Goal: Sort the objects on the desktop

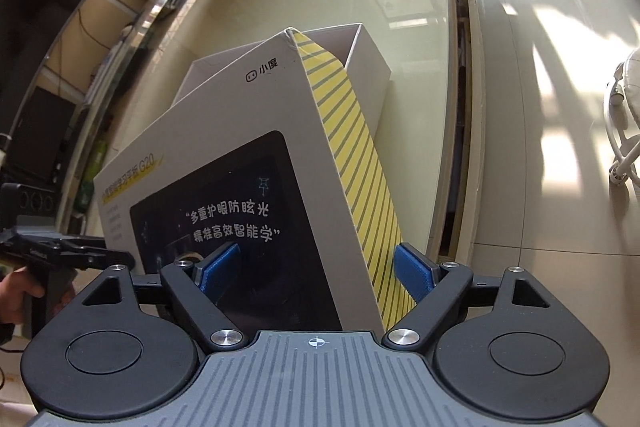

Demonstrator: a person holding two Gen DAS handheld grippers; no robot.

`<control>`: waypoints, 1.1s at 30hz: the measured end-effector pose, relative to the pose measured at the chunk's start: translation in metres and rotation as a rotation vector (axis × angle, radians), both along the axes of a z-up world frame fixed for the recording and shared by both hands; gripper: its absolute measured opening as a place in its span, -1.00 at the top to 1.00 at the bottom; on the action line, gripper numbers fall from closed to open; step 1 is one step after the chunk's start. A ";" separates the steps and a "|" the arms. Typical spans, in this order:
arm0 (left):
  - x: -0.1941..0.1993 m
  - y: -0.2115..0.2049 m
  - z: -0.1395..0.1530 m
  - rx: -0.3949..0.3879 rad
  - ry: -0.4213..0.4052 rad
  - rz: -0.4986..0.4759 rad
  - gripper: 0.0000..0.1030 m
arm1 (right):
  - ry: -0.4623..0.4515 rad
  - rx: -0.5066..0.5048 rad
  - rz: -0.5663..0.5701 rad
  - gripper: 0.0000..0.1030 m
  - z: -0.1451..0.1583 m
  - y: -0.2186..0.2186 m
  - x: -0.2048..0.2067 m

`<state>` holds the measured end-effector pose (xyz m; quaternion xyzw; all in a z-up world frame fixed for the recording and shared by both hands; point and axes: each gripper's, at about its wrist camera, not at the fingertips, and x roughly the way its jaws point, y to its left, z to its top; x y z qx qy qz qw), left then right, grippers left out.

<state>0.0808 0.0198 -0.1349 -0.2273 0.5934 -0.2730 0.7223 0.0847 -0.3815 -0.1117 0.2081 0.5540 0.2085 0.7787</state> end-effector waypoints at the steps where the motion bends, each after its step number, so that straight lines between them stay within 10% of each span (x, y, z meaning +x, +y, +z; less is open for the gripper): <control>1: 0.001 0.002 0.002 -0.003 -0.001 0.001 -1.00 | 0.002 -0.003 -0.001 -0.65 0.002 0.002 0.000; 33: 0.151 -0.019 0.057 0.191 -0.005 -0.244 -1.00 | 0.112 -0.018 -0.305 -0.72 0.014 0.037 0.046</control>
